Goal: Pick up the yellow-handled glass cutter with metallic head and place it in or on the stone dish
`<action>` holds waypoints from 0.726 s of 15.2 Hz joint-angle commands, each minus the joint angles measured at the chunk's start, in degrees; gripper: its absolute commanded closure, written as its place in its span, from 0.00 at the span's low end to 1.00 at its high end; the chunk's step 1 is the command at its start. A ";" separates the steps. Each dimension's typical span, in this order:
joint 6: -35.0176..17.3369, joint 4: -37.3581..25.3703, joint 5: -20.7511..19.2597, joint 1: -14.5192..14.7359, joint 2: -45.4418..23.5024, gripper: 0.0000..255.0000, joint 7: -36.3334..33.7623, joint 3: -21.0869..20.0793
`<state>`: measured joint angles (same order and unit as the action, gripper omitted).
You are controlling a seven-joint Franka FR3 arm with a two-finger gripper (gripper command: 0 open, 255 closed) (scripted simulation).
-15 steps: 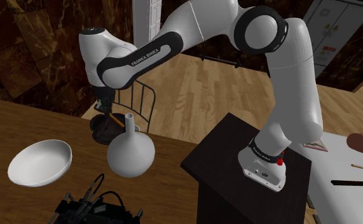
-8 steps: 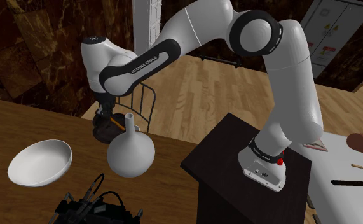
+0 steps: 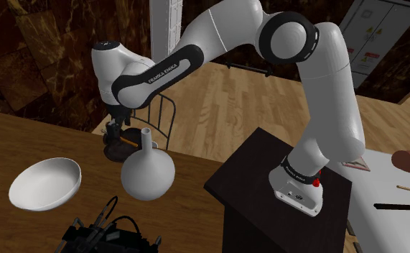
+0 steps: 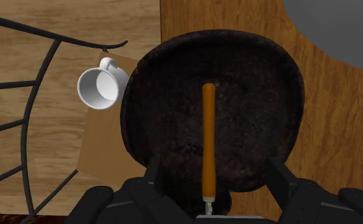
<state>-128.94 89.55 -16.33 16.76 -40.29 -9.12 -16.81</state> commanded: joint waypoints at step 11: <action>4.79 -0.62 1.42 -0.55 4.26 0.00 0.80 -1.09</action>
<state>-124.26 88.95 -14.94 16.21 -36.10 -8.31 -17.88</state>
